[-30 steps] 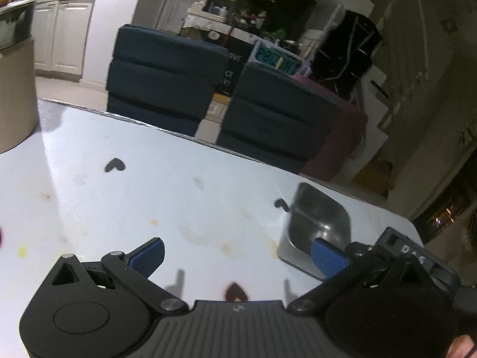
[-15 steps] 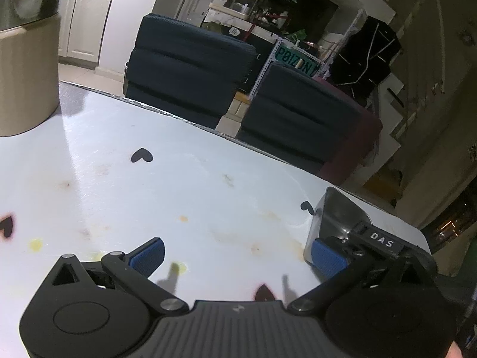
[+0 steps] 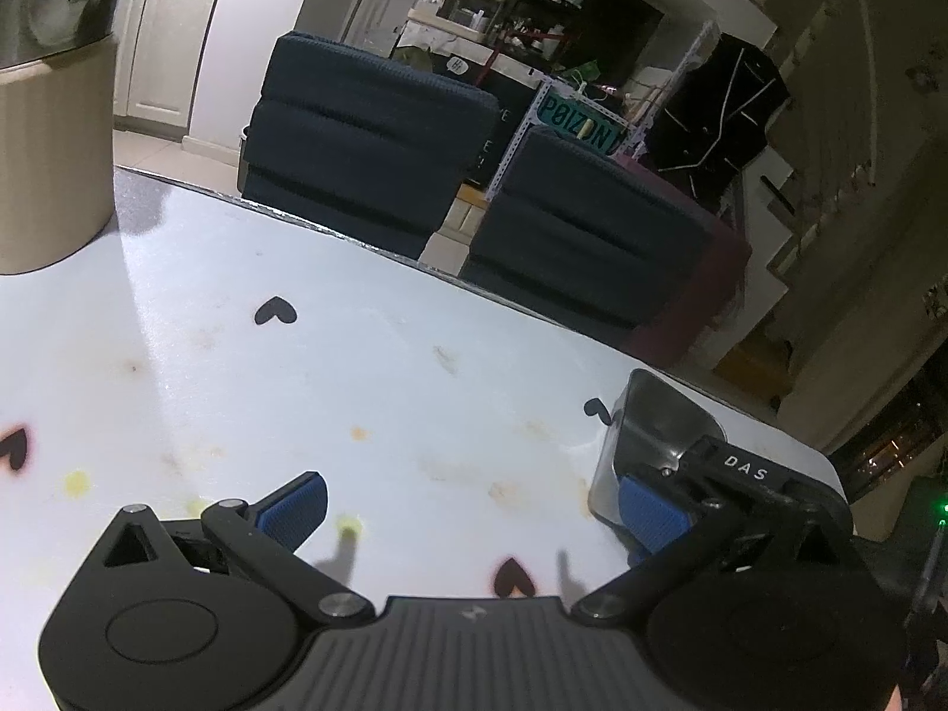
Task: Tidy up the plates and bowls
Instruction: 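Move both grippers to a second steel square tray near the chairs, then close the right gripper on the tray rim while the left gripper closes on it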
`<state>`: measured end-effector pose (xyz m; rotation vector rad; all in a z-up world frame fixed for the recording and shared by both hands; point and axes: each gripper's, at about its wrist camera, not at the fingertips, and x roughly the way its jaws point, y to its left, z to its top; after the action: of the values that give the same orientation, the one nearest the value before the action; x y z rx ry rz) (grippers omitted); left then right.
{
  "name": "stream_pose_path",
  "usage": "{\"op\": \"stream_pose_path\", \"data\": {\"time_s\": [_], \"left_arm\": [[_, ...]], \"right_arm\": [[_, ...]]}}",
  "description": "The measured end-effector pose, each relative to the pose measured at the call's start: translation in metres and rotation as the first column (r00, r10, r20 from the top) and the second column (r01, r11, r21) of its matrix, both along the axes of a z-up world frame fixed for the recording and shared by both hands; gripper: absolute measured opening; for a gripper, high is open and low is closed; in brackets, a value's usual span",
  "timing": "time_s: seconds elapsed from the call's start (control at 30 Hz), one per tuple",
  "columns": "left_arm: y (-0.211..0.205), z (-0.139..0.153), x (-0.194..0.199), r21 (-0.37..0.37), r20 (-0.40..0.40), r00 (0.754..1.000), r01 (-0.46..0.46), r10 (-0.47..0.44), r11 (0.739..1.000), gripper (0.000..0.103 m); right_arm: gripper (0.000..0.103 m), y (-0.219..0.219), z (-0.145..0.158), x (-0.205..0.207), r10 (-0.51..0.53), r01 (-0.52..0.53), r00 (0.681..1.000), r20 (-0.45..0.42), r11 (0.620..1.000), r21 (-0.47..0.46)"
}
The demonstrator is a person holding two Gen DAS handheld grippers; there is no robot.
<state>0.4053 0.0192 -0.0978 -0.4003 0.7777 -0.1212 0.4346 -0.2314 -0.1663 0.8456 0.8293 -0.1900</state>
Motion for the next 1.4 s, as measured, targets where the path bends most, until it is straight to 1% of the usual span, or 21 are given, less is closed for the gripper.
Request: {"op": "stream_pose_path", "data": {"time_s": [0.13,0.2,0.23,0.27,0.37,0.47,0.57,0.63,0.7,0.77,0.83,0.87,0.93,1.0,1.13,1.23,1.3,1.4], "left_arm": [[0.0,-0.001,0.001,0.0,-0.005,1.0,-0.003,0.003,1.0,0.103],[0.0,-0.001,0.001,-0.004,-0.009,1.0,-0.01,0.01,1.0,0.103],[0.0,-0.001,0.001,-0.01,-0.011,1.0,-0.011,0.011,1.0,0.103],[-0.001,-0.001,0.0,-0.014,-0.012,1.0,-0.01,0.009,1.0,0.103],[-0.002,0.0,-0.001,-0.01,-0.004,1.0,-0.002,0.002,1.0,0.103],[-0.002,0.0,-0.001,-0.012,-0.002,1.0,-0.01,0.01,1.0,0.103],[-0.004,0.001,-0.001,-0.012,0.002,1.0,-0.014,0.015,1.0,0.103],[-0.007,0.001,-0.001,-0.018,0.009,1.0,-0.011,0.011,1.0,0.103],[-0.011,0.001,-0.001,-0.026,0.012,1.0,-0.004,0.004,1.0,0.102],[-0.014,0.001,0.0,-0.041,0.013,1.0,0.006,-0.006,0.999,0.097],[-0.019,0.0,0.001,-0.054,0.006,1.0,0.02,-0.019,0.998,0.085],[-0.022,0.0,0.002,-0.059,0.003,1.0,0.028,-0.028,0.998,0.083],[-0.028,-0.003,0.003,-0.062,-0.007,0.999,0.05,-0.05,0.997,0.074],[-0.033,-0.007,0.006,-0.066,-0.031,0.997,0.062,-0.065,0.996,0.067],[-0.036,-0.015,0.01,-0.068,-0.054,0.996,0.062,-0.066,0.996,0.054],[-0.036,-0.02,0.012,-0.073,-0.076,0.994,0.072,-0.077,0.995,0.051],[-0.036,-0.024,0.013,-0.085,-0.094,0.992,0.075,-0.083,0.994,0.049],[-0.04,-0.028,0.014,-0.081,-0.108,0.99,0.084,-0.093,0.993,0.04]], "right_arm": [[0.062,-0.003,-0.001,-0.002,0.002,-0.002,1.0,0.011,1.0,0.017],[0.054,-0.006,0.001,-0.003,-0.015,0.015,1.0,-0.009,1.0,0.008],[0.052,-0.009,0.0,-0.006,-0.026,0.027,0.999,-0.018,1.0,0.011],[0.049,-0.012,0.0,-0.007,-0.031,0.032,0.999,-0.02,0.999,0.023],[0.047,-0.013,-0.002,-0.008,-0.018,0.019,1.0,-0.015,0.999,0.028],[0.038,-0.008,0.002,-0.008,0.015,-0.015,1.0,-0.024,1.0,0.008],[0.027,-0.008,0.008,-0.009,0.058,-0.06,0.998,-0.032,0.997,-0.041],[0.022,-0.012,0.012,-0.011,0.085,-0.087,0.996,-0.026,0.994,-0.07],[0.013,-0.017,0.017,-0.013,0.096,-0.099,0.995,-0.028,0.99,-0.1],[0.009,-0.023,0.021,-0.016,0.111,-0.114,0.993,-0.031,0.985,-0.127],[0.008,-0.028,0.022,-0.017,0.142,-0.145,0.989,-0.033,0.977,-0.156],[0.007,-0.028,0.023,-0.017,0.165,-0.169,0.986,-0.038,0.969,-0.178],[0.006,-0.029,0.026,-0.016,0.24,-0.246,0.969,-0.054,0.943,-0.225],[0.005,-0.029,0.028,-0.015,0.313,-0.321,0.947,-0.071,0.912,-0.254],[0.005,-0.025,0.033,-0.013,0.395,-0.405,0.914,-0.095,0.865,-0.297],[0.003,-0.027,0.036,-0.015,0.424,-0.436,0.898,-0.113,0.834,-0.338],[0.003,-0.029,0.038,-0.017,0.444,-0.456,0.888,-0.119,0.823,-0.339],[0.003,-0.031,0.038,-0.017,0.473,-0.485,0.873,-0.121,0.809,-0.331]]}}
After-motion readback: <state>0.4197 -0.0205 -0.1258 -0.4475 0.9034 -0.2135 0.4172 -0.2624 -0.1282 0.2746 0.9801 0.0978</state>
